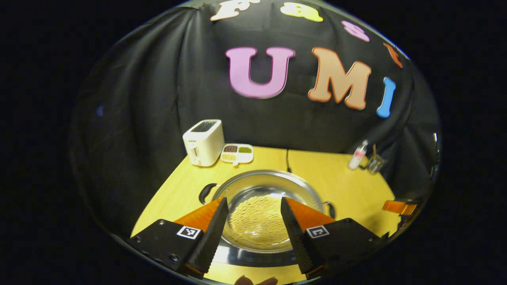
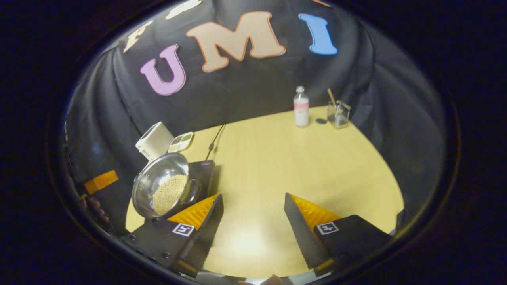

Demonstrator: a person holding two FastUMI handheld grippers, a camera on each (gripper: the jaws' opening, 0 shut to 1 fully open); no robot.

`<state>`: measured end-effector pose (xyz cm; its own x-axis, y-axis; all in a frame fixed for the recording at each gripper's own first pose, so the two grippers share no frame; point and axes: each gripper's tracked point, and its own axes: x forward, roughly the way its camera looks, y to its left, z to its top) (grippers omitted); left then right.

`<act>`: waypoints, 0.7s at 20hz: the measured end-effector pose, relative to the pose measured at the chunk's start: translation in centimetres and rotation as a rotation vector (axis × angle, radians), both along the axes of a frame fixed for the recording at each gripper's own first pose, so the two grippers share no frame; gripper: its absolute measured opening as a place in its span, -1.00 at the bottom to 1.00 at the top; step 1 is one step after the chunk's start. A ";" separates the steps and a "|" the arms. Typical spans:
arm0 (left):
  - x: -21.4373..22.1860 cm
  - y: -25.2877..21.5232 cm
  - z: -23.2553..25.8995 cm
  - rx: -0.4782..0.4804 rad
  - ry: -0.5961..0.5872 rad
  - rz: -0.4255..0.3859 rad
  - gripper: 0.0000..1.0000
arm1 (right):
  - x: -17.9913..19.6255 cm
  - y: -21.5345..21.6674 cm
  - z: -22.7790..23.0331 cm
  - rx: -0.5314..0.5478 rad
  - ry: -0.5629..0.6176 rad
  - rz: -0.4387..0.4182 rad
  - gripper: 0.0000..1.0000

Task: First push the handle of the pot to place it horizontally, then grasp the pot with both hands and set it on the induction cooktop.

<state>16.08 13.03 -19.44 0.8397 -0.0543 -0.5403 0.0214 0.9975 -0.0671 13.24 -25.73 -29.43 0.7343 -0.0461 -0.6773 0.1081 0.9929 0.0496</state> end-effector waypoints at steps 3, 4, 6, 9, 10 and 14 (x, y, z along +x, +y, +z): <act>-4.5 -3.7 3.7 0.021 -0.054 0.005 0.64 | -3.0 -3.5 2.9 0.005 -0.065 0.015 0.83; -5.5 -5.1 5.0 0.013 -0.086 0.006 0.63 | -3.9 -4.5 3.7 0.013 -0.081 0.014 0.84; -7.2 -7.9 7.1 0.009 -0.131 0.002 0.63 | -5.6 -5.8 4.9 0.041 -0.099 -0.003 0.84; -8.7 -11.3 10.1 0.022 -0.210 -0.038 0.63 | -6.2 -6.6 8.5 0.074 -0.173 -0.006 0.84; -8.8 -12.4 11.4 0.045 -0.241 -0.060 0.63 | -6.4 -7.0 10.0 0.075 -0.207 -0.004 0.83; -9.1 -15.0 17.9 0.115 -0.443 -0.134 0.63 | -6.6 -7.8 17.0 0.056 -0.412 0.010 0.90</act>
<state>6.93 -1.97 -1.57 0.9803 -0.1385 -0.1407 0.1517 0.9845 0.0880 6.59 -33.53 -12.46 0.9448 -0.0091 -0.3276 0.0582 0.9884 0.1404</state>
